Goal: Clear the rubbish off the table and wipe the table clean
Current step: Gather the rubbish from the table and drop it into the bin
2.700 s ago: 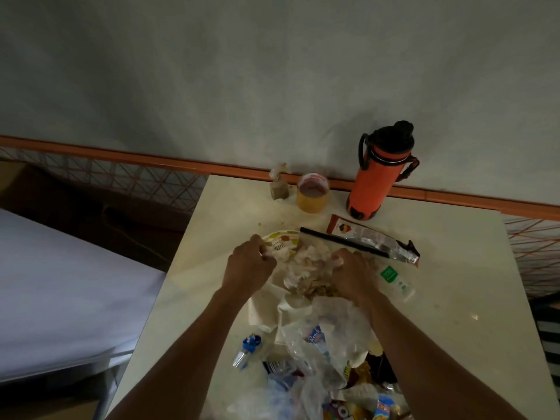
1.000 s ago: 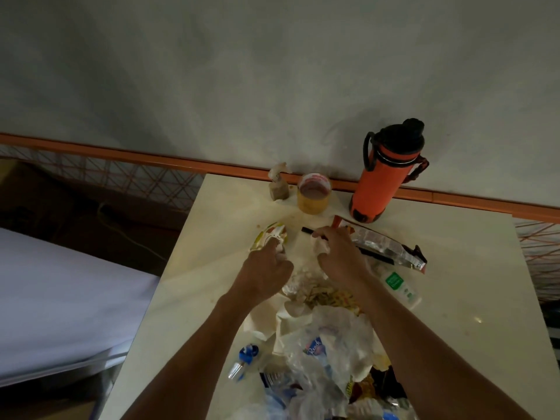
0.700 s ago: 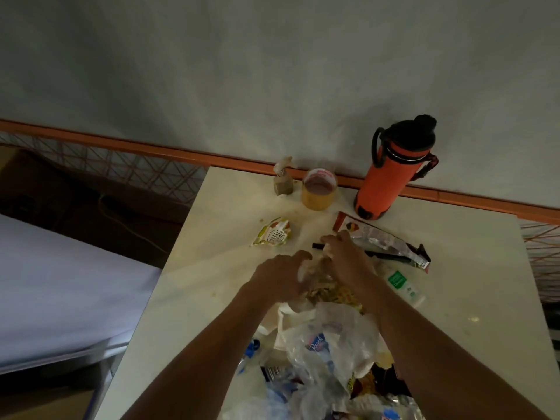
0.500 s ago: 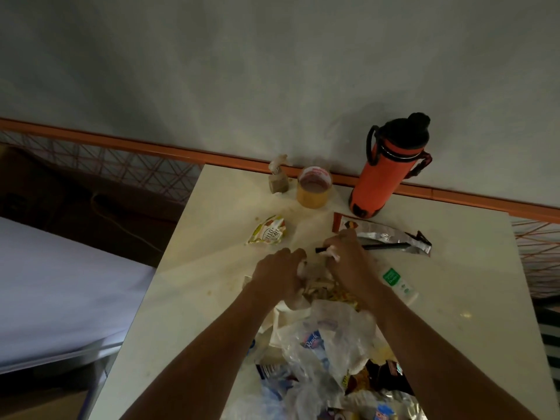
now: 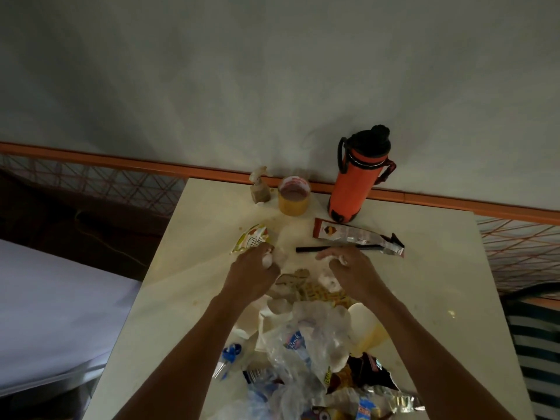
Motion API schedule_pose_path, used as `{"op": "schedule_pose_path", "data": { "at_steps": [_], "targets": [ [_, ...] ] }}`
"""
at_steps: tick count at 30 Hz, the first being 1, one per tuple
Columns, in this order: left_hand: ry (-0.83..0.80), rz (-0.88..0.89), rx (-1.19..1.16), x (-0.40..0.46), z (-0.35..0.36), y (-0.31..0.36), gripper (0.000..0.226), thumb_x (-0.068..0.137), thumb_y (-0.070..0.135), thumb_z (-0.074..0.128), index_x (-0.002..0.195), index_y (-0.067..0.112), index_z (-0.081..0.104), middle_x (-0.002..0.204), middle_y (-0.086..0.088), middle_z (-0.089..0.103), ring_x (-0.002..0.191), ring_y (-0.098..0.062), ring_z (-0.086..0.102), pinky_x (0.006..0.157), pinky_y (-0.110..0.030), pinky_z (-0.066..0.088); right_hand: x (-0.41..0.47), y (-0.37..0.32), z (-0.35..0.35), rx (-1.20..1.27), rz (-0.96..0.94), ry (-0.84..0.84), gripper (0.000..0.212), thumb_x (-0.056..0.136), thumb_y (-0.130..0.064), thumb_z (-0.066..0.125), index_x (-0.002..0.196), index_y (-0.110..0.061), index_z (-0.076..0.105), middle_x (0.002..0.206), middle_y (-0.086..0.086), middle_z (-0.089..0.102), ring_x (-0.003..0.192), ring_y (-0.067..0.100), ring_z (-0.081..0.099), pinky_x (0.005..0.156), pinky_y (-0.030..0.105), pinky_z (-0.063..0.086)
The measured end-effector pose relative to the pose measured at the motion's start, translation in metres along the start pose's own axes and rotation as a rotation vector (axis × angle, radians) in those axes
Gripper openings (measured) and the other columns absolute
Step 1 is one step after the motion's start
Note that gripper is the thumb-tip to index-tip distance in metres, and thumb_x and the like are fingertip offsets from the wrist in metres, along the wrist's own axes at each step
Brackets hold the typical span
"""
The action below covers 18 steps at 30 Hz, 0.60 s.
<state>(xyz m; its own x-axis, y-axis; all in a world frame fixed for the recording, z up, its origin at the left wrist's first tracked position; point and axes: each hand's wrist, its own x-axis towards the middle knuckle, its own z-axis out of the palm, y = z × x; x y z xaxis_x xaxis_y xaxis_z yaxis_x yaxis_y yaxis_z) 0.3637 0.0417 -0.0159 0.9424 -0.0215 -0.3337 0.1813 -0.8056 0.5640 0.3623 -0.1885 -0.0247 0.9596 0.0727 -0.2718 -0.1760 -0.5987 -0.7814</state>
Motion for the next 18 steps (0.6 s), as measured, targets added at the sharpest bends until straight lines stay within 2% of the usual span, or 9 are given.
{"op": "schedule_pose_path", "data": {
  "at_steps": [2,4,6,8,10,11,12,15,18],
  "targets": [
    [-0.027,-0.073,-0.198,-0.003,-0.005,0.002,0.045,0.074,0.053,0.061,0.116,0.036,0.062,0.112,0.000,0.072,0.100,-0.025,0.069,0.085,-0.044,0.058,-0.001,-0.004,0.007,-0.066,0.031,-0.094,0.020,0.087,-0.023,0.058,0.091,-0.037,0.072,0.110,-0.001,0.060,0.095,0.013,0.061,0.077,0.026,0.049],
    [-0.031,-0.123,-0.343,-0.006,-0.009,0.005,0.048,0.066,0.054,0.059,0.109,0.032,0.066,0.097,-0.003,0.075,0.079,-0.022,0.072,0.069,-0.041,0.060,0.000,-0.010,0.016,-0.043,0.064,-0.171,0.010,0.081,-0.039,0.069,0.089,-0.033,0.072,0.103,0.000,0.064,0.086,0.012,0.064,0.066,0.029,0.056],
    [-0.036,-0.165,-0.383,-0.010,-0.015,0.011,0.046,0.067,0.046,0.058,0.106,0.023,0.065,0.086,-0.007,0.074,0.063,-0.020,0.068,0.056,-0.031,0.053,0.002,-0.015,0.025,-0.018,0.088,-0.216,0.024,0.074,-0.045,0.080,0.089,-0.028,0.071,0.096,-0.005,0.061,0.083,0.012,0.065,0.057,0.024,0.054],
    [-0.025,-0.172,-0.355,-0.015,-0.020,0.013,0.039,0.072,0.042,0.056,0.102,0.017,0.063,0.082,-0.005,0.072,0.058,-0.015,0.064,0.052,-0.028,0.050,0.004,-0.021,0.035,-0.184,0.070,-0.248,0.040,0.068,-0.050,0.085,0.098,-0.029,0.068,0.108,-0.005,0.055,0.095,0.016,0.063,0.072,0.029,0.056],
    [0.011,-0.164,-0.316,-0.018,-0.021,0.010,0.041,0.076,0.042,0.054,0.105,0.015,0.063,0.085,-0.001,0.068,0.057,-0.008,0.061,0.049,-0.019,0.047,0.008,-0.026,0.043,-0.375,0.047,-0.312,0.051,0.070,-0.051,0.083,0.112,-0.032,0.062,0.122,-0.001,0.047,0.108,0.022,0.059,0.085,0.036,0.053],
    [0.026,-0.179,-0.360,-0.022,-0.022,0.010,0.040,0.076,0.040,0.055,0.105,0.013,0.064,0.082,-0.003,0.069,0.054,-0.010,0.062,0.047,-0.019,0.047,0.009,-0.029,0.046,-0.436,0.042,-0.335,0.053,0.072,-0.050,0.081,0.117,-0.033,0.059,0.125,0.000,0.046,0.111,0.024,0.057,0.089,0.037,0.050],
    [0.042,-0.201,-0.414,-0.025,-0.023,0.009,0.034,0.079,0.035,0.058,0.104,0.013,0.065,0.078,-0.005,0.070,0.051,-0.012,0.063,0.046,-0.022,0.047,0.011,-0.031,0.049,-0.477,0.041,-0.347,0.054,0.073,-0.047,0.080,0.120,-0.033,0.056,0.125,0.000,0.047,0.112,0.025,0.056,0.091,0.037,0.047],
    [0.078,-0.200,-0.455,-0.036,-0.024,0.007,0.013,0.091,0.017,0.060,0.100,0.011,0.066,0.073,-0.007,0.067,0.041,-0.003,0.057,0.040,-0.018,0.042,0.017,-0.030,0.060,-0.548,0.028,-0.345,0.056,0.078,-0.041,0.076,0.127,-0.036,0.050,0.126,-0.001,0.050,0.115,0.027,0.056,0.095,0.038,0.044],
    [0.083,-0.215,-0.459,-0.045,-0.023,-0.004,0.009,0.091,0.013,0.062,0.091,0.004,0.065,0.070,-0.012,0.069,0.041,-0.004,0.057,0.043,-0.020,0.046,0.022,-0.025,0.063,-0.629,0.018,-0.372,0.045,0.084,-0.035,0.070,0.126,-0.037,0.053,0.127,-0.001,0.053,0.117,0.027,0.056,0.097,0.038,0.043]
  ]
}}
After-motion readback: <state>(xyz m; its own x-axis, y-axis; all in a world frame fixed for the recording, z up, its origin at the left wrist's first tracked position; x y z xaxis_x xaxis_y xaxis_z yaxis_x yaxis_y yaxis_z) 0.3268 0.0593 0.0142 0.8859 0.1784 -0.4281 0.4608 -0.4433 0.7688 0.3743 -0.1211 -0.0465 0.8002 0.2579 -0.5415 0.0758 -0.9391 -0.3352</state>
